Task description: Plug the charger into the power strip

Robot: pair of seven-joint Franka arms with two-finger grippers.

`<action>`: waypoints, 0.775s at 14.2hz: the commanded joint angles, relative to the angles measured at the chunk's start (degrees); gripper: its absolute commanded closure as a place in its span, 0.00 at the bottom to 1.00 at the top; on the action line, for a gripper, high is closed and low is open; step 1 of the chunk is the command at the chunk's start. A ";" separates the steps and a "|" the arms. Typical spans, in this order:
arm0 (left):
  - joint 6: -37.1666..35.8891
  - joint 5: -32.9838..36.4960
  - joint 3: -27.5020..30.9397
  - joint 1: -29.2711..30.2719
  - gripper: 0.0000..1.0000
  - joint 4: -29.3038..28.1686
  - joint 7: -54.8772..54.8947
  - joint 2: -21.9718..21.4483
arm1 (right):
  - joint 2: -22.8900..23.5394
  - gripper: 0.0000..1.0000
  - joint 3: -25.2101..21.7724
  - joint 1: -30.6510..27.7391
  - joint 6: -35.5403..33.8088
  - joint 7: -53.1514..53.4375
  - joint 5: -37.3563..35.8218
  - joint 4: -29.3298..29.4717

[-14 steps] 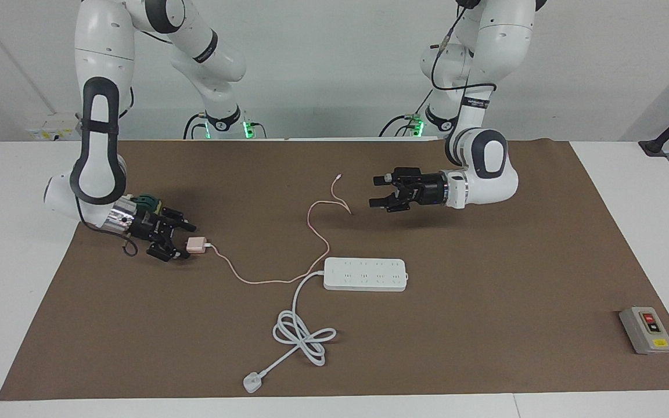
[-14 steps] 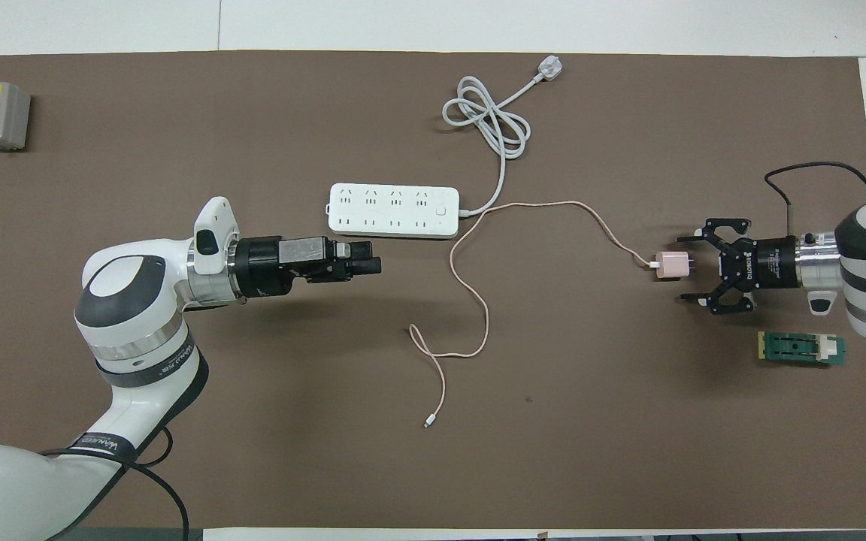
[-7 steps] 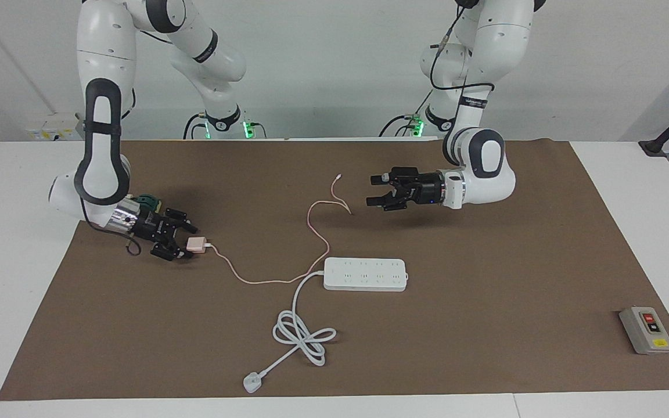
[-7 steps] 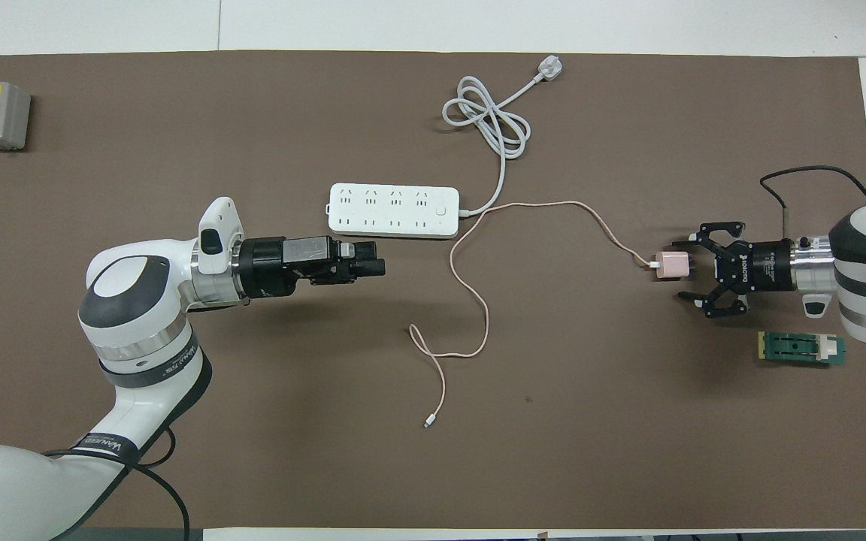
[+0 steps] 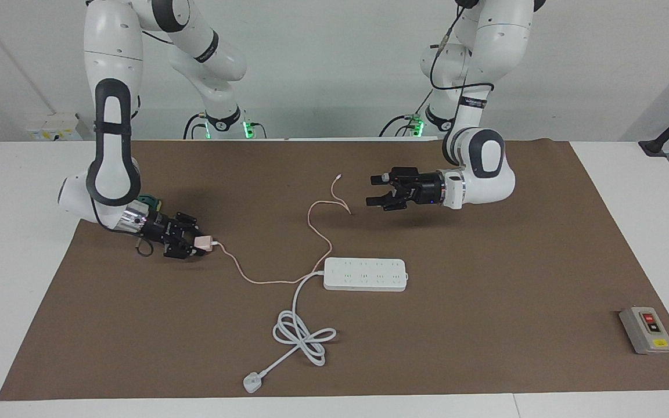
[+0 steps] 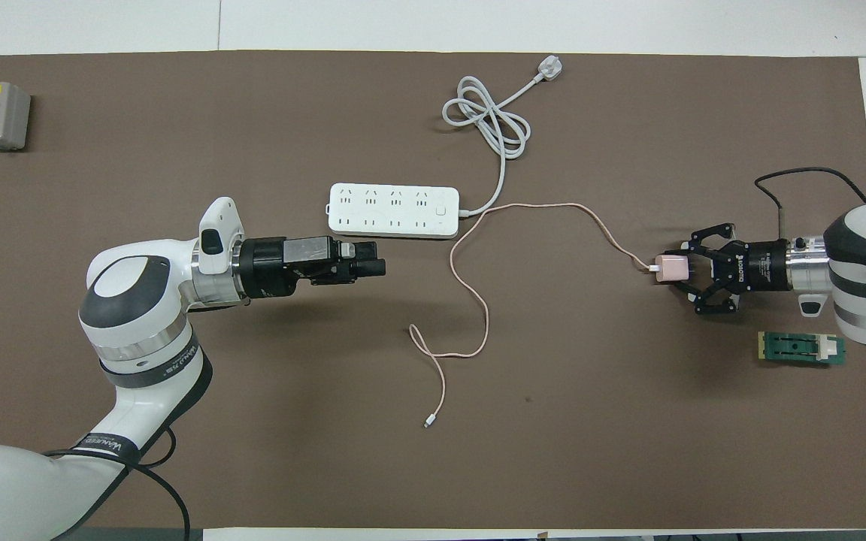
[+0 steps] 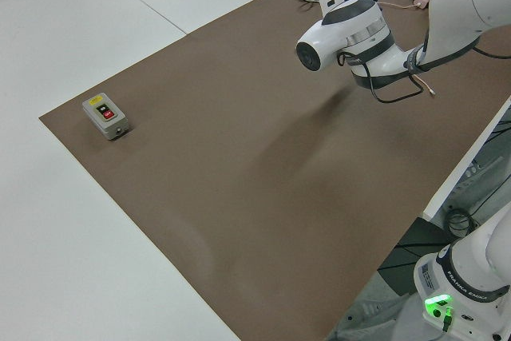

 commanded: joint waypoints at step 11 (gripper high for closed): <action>2.10 -1.32 0.63 -1.86 0.00 0.94 -0.78 0.58 | -11.79 1.00 0.75 19.07 -3.56 32.59 0.91 8.22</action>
